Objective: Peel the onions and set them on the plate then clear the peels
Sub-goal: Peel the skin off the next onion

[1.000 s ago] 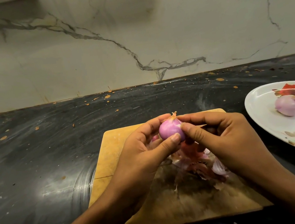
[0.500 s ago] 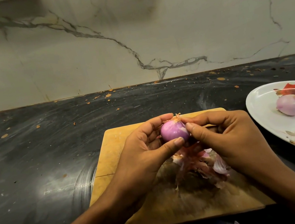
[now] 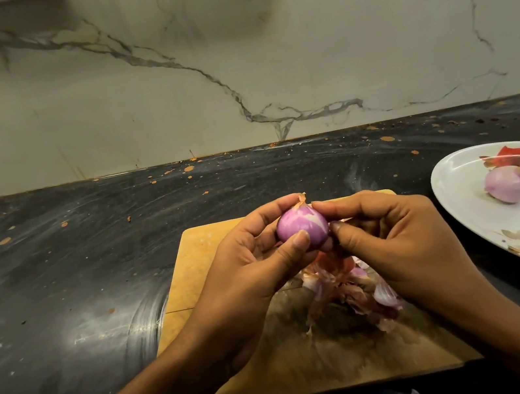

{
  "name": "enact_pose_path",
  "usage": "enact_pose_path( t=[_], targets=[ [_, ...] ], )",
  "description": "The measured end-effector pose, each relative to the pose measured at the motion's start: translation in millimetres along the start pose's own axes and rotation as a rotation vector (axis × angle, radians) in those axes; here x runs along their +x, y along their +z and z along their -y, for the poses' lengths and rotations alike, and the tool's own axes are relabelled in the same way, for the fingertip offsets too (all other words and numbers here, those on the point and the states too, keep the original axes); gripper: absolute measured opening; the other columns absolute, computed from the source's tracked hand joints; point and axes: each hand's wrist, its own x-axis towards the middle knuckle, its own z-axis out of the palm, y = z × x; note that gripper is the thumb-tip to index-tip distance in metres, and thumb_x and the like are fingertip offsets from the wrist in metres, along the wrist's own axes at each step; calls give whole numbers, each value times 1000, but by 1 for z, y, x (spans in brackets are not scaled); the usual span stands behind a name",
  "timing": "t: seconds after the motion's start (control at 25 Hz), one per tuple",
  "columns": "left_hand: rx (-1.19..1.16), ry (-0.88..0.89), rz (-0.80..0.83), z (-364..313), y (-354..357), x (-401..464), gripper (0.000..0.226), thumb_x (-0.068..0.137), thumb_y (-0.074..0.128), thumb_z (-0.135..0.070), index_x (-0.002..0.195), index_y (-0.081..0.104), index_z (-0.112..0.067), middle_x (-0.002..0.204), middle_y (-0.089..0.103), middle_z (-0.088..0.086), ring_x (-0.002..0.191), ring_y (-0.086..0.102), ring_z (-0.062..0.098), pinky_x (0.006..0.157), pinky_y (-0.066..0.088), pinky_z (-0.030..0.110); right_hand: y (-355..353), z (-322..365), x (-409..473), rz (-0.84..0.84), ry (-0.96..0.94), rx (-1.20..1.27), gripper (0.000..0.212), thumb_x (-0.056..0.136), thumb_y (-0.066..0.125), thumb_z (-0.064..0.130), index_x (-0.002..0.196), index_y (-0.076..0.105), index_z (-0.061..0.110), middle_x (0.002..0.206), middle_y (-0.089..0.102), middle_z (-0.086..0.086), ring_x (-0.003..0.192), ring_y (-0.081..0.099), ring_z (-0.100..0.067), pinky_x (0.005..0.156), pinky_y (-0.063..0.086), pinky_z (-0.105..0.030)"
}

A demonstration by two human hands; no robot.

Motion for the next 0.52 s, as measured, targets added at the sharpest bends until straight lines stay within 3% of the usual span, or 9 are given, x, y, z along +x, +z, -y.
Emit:
enact_pose_path(
  t=[0.2, 0.32, 0.52],
  targets=[
    [-25, -5, -2, 1, -1, 0, 52, 78, 65, -8, 130, 57, -12, 114, 72, 12, 104, 71, 25, 88, 58, 29, 1, 7, -2, 19, 15, 60, 25, 86, 70, 12, 108, 76, 22, 93, 77, 13, 89, 75, -9, 75, 58, -19],
    [-15, -4, -7, 1, -2, 1, 52, 77, 66, -9, 129, 58, -12, 115, 73, 12, 108, 70, 25, 91, 57, 31, 1, 8, -2, 24, 2, 62, 25, 86, 70, 8, 107, 76, 20, 95, 76, 19, 91, 73, -4, 76, 57, -15],
    [39, -3, -6, 2, -2, 1, 50, 75, 68, -10, 124, 61, -13, 111, 74, 9, 105, 71, 22, 87, 58, 27, 4, 4, -4, -41, -86, -98, 22, 85, 74, 4, 103, 79, 17, 92, 78, 13, 91, 73, 0, 77, 57, -16]
  ],
)
